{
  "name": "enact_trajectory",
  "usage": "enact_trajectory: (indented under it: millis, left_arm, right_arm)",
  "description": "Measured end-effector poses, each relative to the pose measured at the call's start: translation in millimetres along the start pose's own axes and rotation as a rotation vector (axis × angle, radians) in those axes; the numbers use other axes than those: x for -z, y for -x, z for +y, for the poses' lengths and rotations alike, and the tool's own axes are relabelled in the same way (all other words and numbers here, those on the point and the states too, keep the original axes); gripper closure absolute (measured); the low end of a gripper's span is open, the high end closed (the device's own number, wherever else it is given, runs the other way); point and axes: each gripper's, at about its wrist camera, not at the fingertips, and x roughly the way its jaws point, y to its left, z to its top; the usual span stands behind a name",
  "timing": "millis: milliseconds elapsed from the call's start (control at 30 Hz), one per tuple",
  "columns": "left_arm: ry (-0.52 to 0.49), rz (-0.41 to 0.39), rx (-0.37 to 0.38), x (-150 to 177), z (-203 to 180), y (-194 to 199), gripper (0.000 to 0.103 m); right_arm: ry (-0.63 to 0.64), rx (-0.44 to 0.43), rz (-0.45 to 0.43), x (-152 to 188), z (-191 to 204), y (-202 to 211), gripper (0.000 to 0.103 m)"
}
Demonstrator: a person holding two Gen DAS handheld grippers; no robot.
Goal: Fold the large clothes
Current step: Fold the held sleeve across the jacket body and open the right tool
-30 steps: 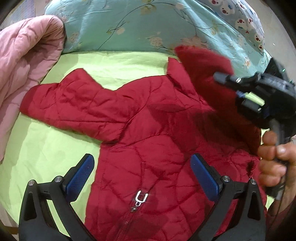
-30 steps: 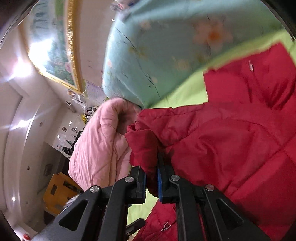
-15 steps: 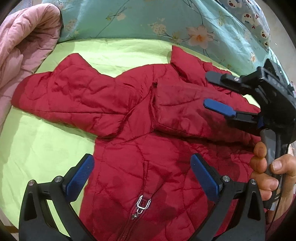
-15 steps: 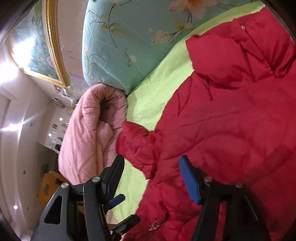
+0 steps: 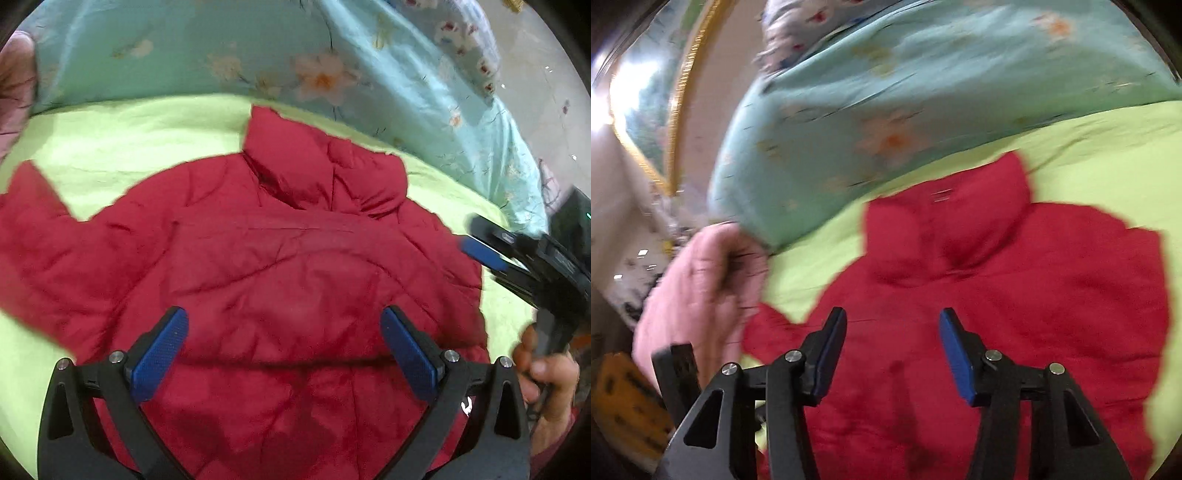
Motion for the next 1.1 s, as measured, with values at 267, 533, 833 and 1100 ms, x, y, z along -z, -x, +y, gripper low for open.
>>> enact_trajectory:
  millis: [267,533,833,1100]
  left_arm:
    - [-0.017,0.116,-0.161,12,8,-47,0.0]
    - [-0.053,0.11,-0.191,26,21,-44,0.0]
    - [-0.048,0.115,-0.188,26,23,-47,0.0]
    - [-0.044,0.12,-0.199,22,21,-52,0.0]
  right_arm:
    - [-0.068,0.122,-0.036,1,-58,33,0.051]
    - [0.025,0.277,-0.007,6,-60,23,0.051]
    - [0.153,0.469,0.102,22,-88,-34,0.053]
    - [0.174,0.388,0.024,30,-48,4,0.051]
